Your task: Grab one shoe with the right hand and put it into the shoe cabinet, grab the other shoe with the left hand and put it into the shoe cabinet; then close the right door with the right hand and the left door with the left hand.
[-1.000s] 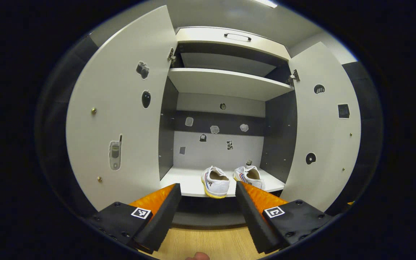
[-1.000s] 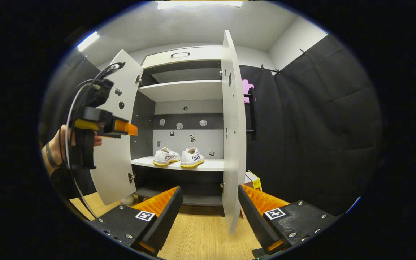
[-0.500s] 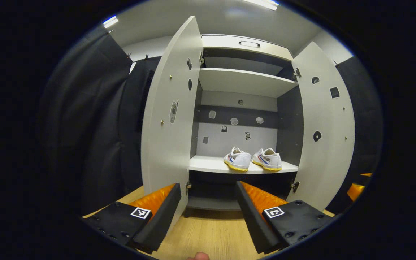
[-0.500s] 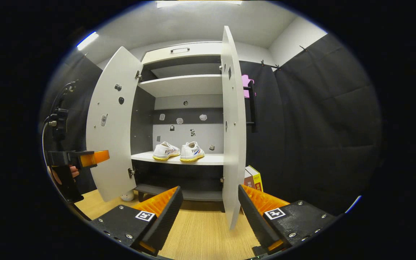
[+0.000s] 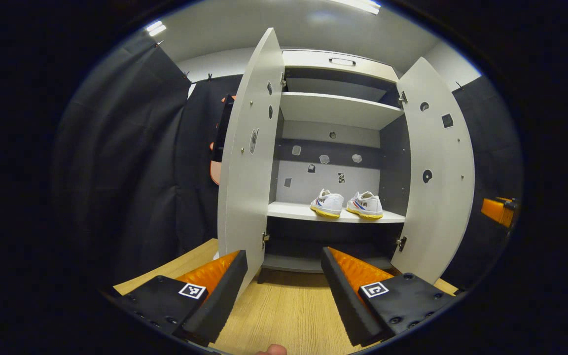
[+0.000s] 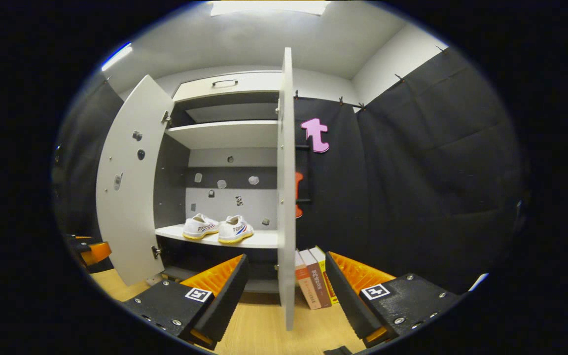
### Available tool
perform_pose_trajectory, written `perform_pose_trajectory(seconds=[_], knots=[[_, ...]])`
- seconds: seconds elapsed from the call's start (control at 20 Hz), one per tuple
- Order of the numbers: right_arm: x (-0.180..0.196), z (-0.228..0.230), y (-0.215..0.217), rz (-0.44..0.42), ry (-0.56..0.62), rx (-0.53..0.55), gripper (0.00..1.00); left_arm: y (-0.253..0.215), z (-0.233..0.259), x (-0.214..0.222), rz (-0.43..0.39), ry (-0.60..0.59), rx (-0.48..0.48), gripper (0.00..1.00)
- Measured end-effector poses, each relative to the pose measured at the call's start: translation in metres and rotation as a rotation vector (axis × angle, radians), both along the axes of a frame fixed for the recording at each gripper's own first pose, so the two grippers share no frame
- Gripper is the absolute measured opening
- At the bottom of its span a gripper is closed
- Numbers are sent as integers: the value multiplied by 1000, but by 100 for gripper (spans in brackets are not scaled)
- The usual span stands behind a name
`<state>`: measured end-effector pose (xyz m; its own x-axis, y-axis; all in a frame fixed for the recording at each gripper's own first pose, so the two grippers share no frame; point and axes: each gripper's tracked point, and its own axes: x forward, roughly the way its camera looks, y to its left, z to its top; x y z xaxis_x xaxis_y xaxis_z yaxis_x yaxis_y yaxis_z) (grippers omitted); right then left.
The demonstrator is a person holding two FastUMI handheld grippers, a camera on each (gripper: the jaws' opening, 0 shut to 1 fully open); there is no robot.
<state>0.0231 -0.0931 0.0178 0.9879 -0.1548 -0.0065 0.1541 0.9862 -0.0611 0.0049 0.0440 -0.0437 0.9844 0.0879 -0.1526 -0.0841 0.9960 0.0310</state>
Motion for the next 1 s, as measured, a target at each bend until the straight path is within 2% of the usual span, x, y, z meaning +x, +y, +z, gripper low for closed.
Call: perform_pose_trajectory(seconds=[0.2, 0.3, 0.35, 0.45, 0.5, 0.75, 0.85, 1.0], knots=[[33, 71, -52, -52, -85, -26, 94, -1, -2, -7, -10, 6, -27, 98], [50, 88, -67, -57, -81, -62, 94, -2, 0, -10, -10, 6, -26, 98], [61, 95, -75, -58, -81, -78, 98, -2, -1, -13, -10, 5, -28, 98], [80, 98, -84, -55, -70, -58, 98, -2, -3, -17, -6, 11, -27, 98], [88, 93, -86, -46, -52, -26, 94, -2, -3, -19, -1, 11, -26, 98], [106, 71, -88, -24, -22, 60, 94, -5, -4, -23, -4, 15, -33, 98], [108, 71, -85, -22, -37, 39, 91, -4, -5, -23, -1, 17, -27, 98], [107, 76, -72, -20, -44, -77, 90, -5, -5, -20, -3, 21, -29, 98]])
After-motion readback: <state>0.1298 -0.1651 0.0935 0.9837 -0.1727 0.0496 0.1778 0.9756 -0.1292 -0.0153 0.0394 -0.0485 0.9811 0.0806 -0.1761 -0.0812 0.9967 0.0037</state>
